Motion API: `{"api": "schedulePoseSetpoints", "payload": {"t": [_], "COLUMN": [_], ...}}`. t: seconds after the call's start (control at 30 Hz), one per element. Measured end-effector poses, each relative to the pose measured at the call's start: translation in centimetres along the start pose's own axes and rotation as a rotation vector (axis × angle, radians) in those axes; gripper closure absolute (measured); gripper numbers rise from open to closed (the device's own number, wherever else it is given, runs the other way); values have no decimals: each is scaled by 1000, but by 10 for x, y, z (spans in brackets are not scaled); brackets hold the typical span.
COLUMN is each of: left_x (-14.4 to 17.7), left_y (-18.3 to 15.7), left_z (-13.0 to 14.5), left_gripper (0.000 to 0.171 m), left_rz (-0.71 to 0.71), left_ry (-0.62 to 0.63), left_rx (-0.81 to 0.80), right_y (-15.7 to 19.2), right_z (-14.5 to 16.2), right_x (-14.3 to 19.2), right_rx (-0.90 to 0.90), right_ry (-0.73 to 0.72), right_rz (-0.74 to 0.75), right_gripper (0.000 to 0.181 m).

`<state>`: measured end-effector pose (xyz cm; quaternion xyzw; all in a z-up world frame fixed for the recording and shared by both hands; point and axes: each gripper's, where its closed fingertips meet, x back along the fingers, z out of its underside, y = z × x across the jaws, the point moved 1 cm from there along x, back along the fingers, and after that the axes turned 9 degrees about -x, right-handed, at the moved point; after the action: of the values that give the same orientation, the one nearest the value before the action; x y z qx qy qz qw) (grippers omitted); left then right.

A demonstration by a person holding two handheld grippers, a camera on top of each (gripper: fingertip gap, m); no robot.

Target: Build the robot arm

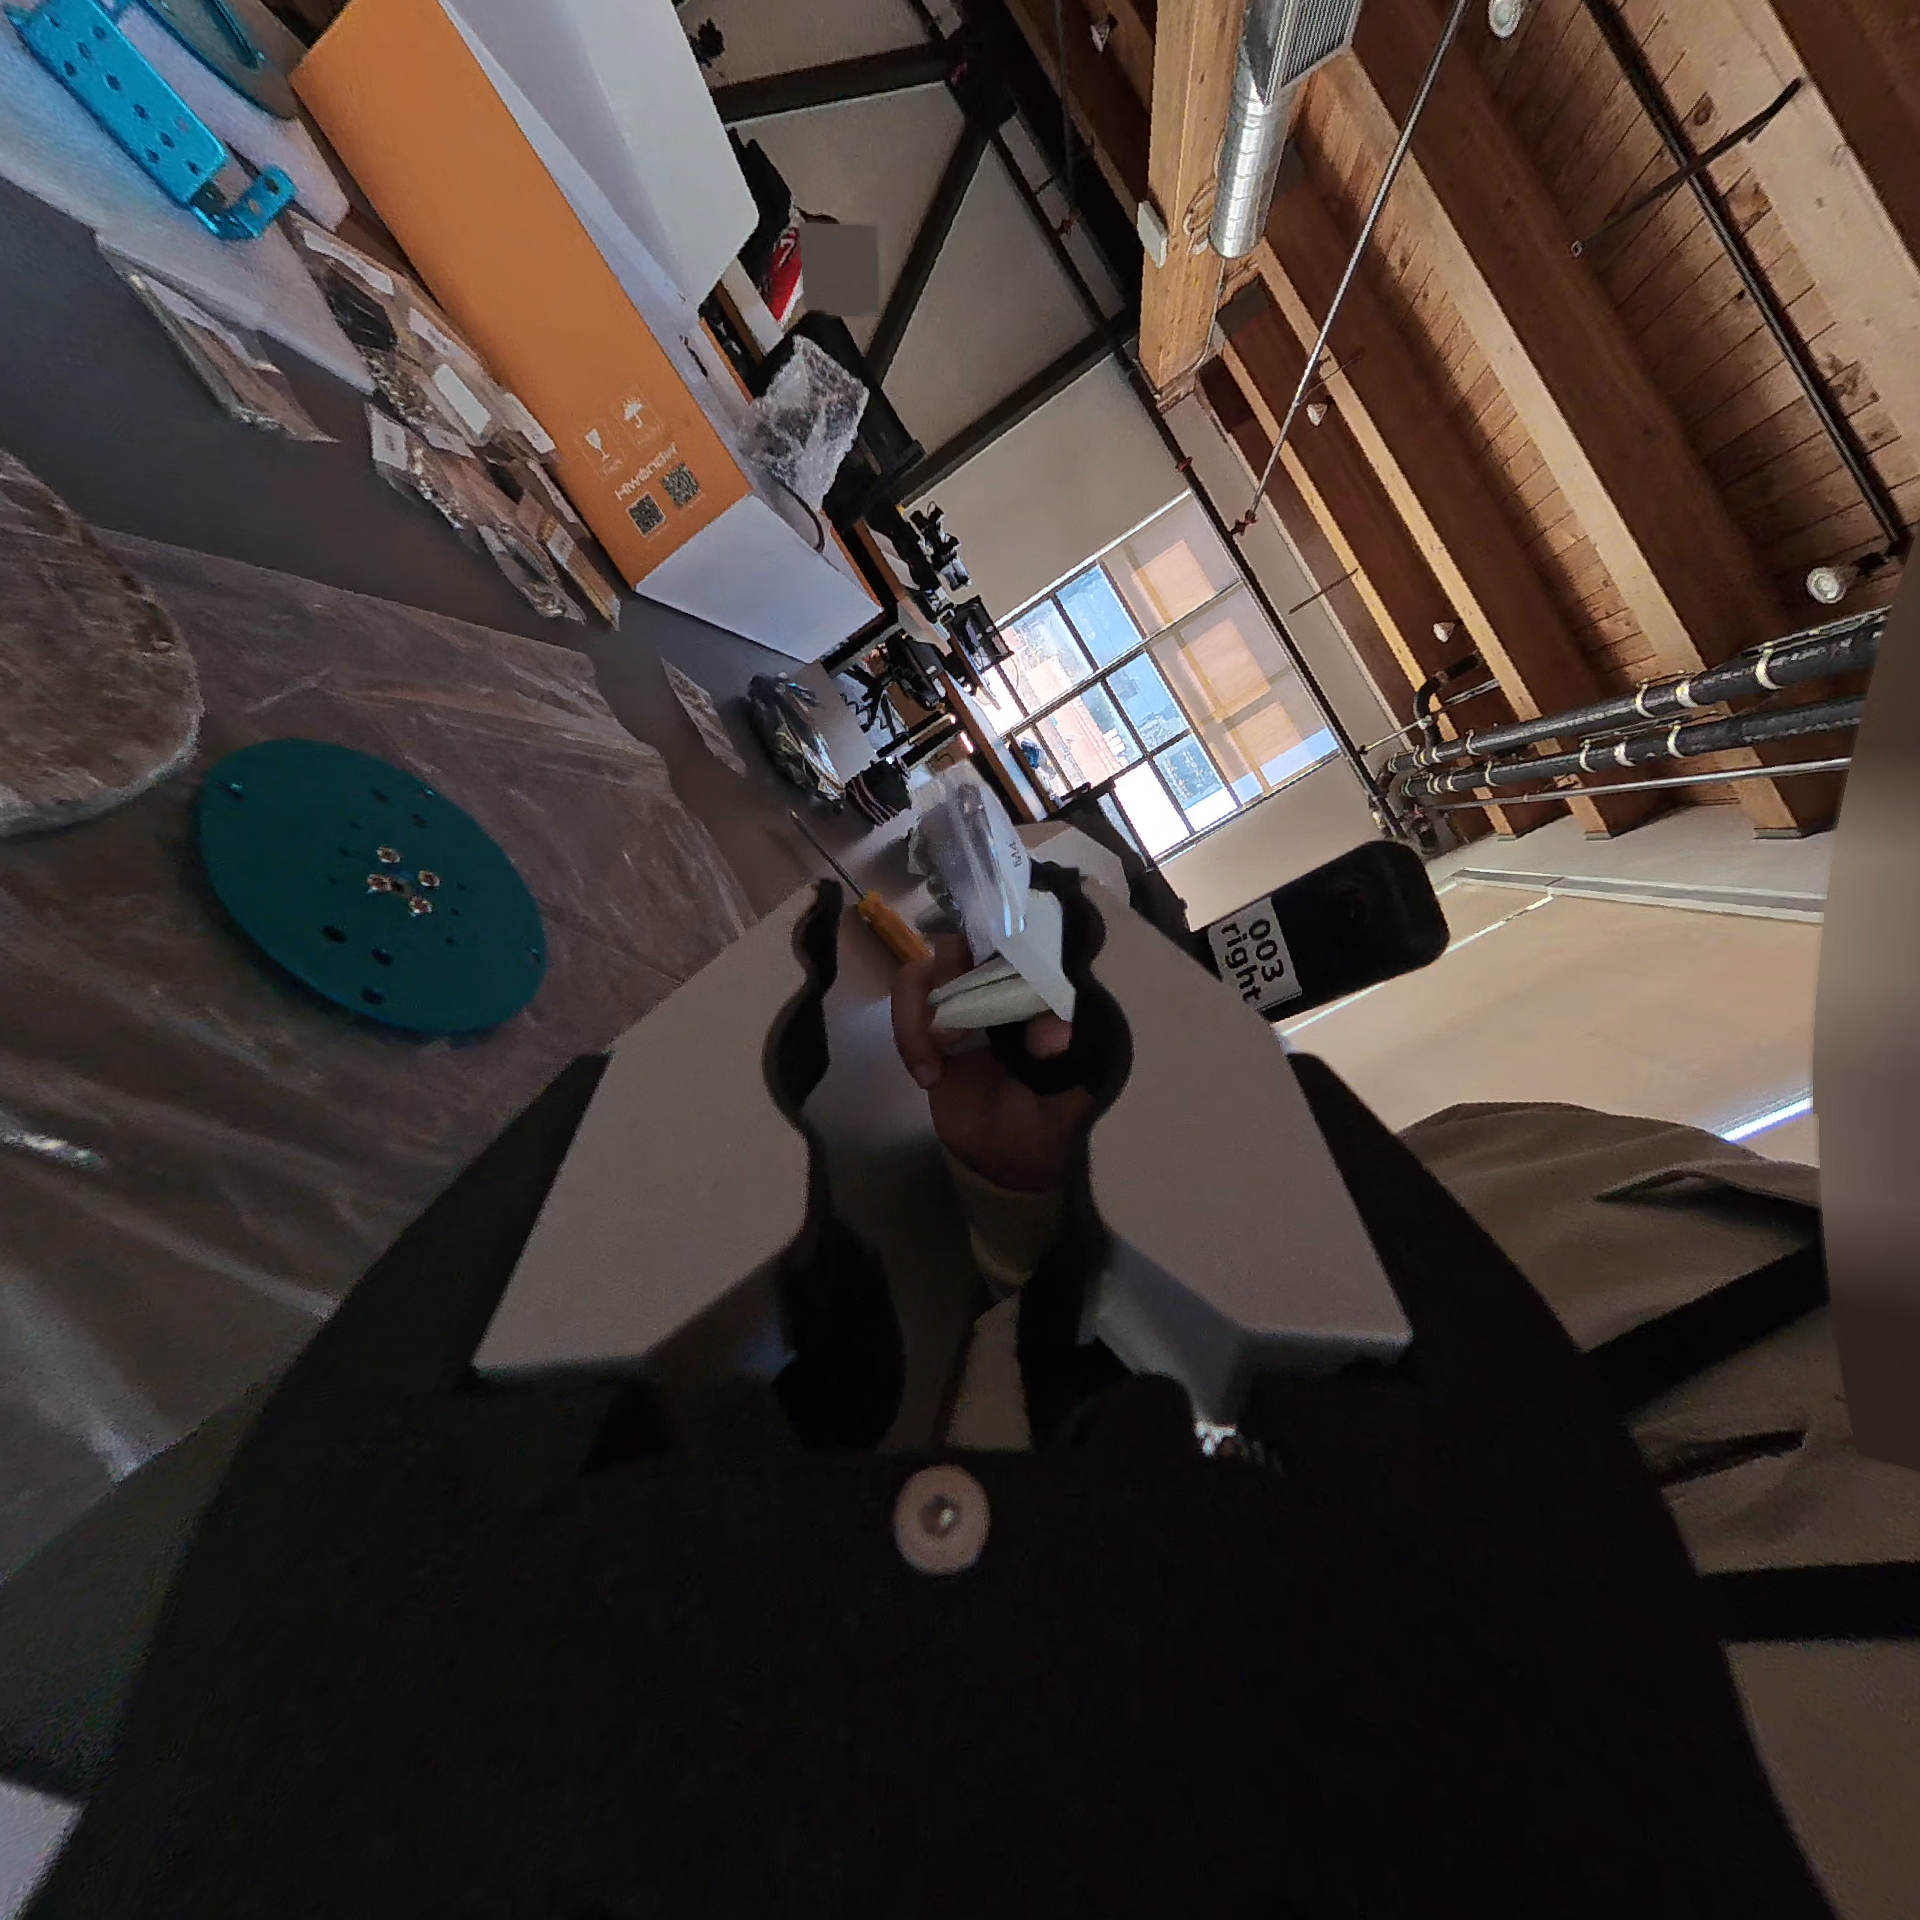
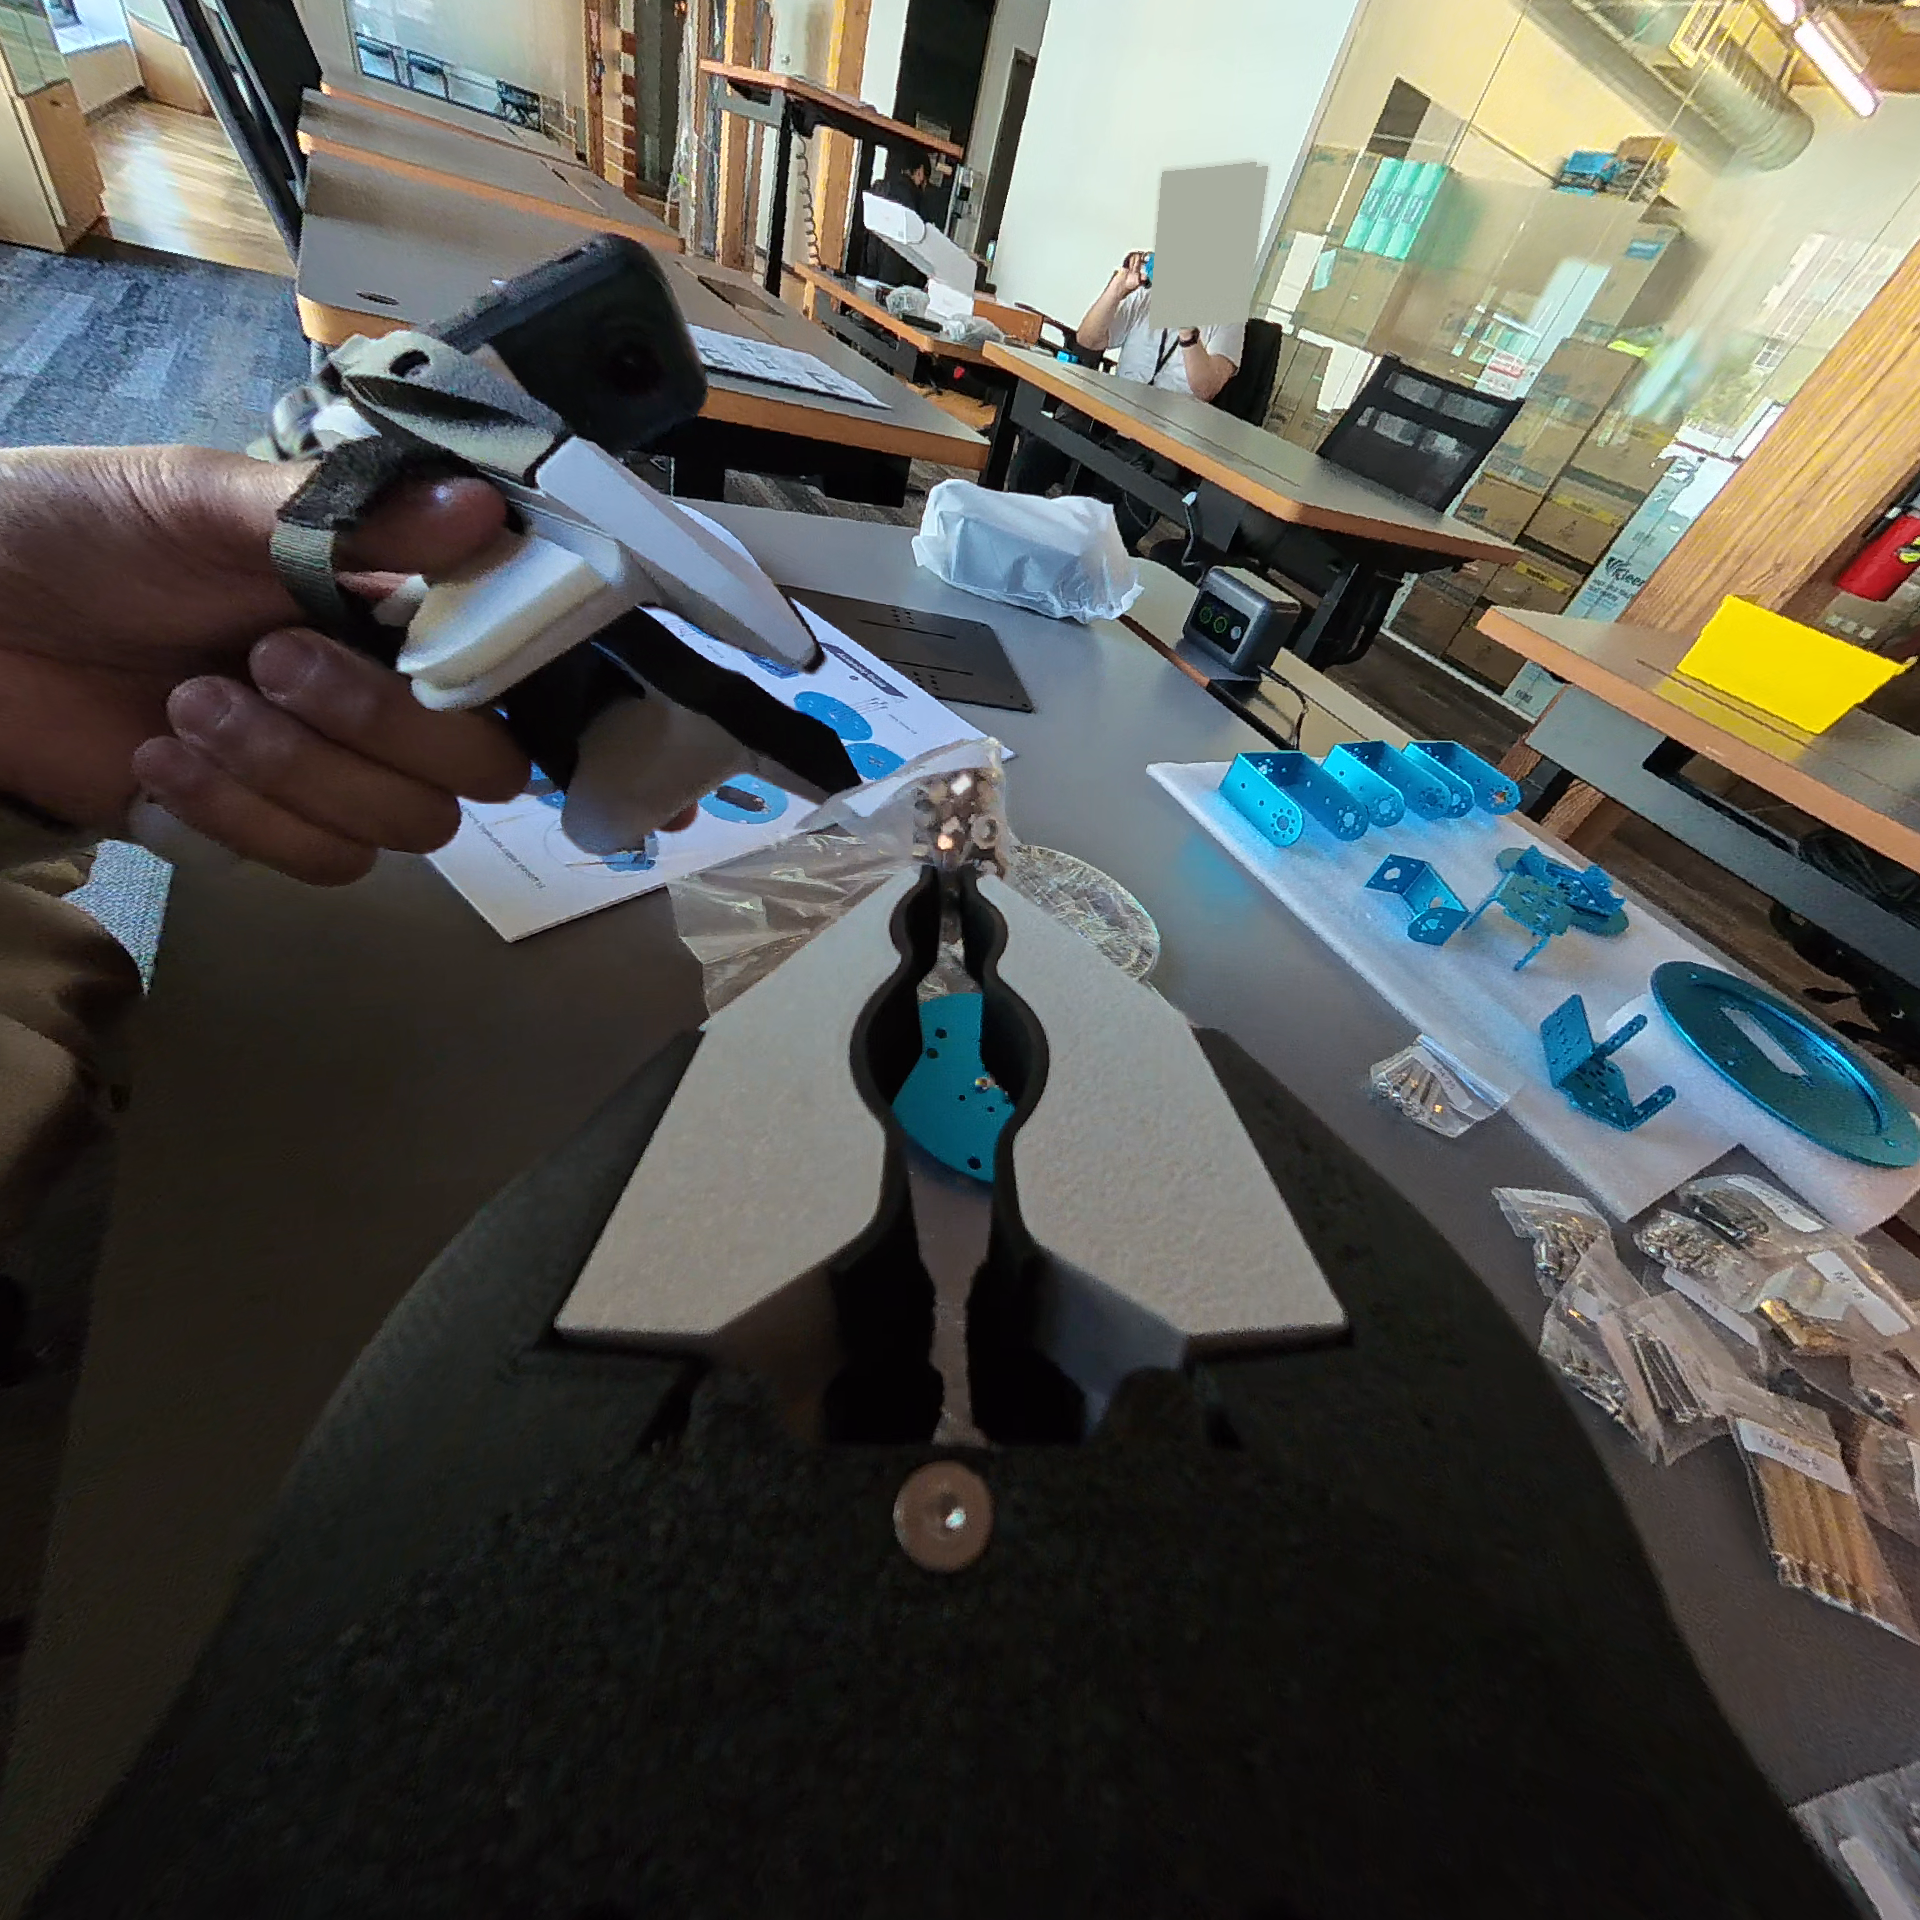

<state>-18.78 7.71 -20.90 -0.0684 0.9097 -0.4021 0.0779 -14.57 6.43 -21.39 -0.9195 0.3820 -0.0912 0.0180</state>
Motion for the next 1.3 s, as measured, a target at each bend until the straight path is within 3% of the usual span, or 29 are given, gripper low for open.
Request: {"api": "schedulePoseSetpoints", "payload": {"t": [0.13, 0.3, 0.43, 0.57, 0.7, 0.8, 0.93, 1.13, 1.3], "left_x": [-5, -12, -10, -5, -10, -13, -16, -18, -20], "left_y": [2, -8, 4, 25, 21, 24, 15, 11, 16], "left_z": [5, 10, 11, 18, 29, 34, 38, 41, 42], "left_gripper": [135, 171, 171, 171, 171, 170, 154, 159, 166], "left_rz": [3, 108, 36, -109, -120, -134, -28, -10, -58], "left_ry": [13, 11, 20, 71, 121, 122, 105, 118, 136], "left_rx": [23, 83, 52, -2, -34, -22, 51, 20, 2], "right_y": [5, 8, 4, 15, 32, 35, 24, 15, 11], "right_z": [-2, 8, 23, 10, 18, 28, 32, 40, 43], "right_x": [0, -4, -8, -2, -12, -18, -15, -12, -9], "right_rx": [11, 12, -57, -250, -296, -336, -469, -537, -511], "right_ry": [-9, 40, 102, 58, 124, 140, 151, 180, 188], "right_rz": [-20, -38, -34, -190, -271, -277, -275, -265, -232], "right_gripper": [179, 179, 176, 150, 127, 125, 147, 175, 181]}}
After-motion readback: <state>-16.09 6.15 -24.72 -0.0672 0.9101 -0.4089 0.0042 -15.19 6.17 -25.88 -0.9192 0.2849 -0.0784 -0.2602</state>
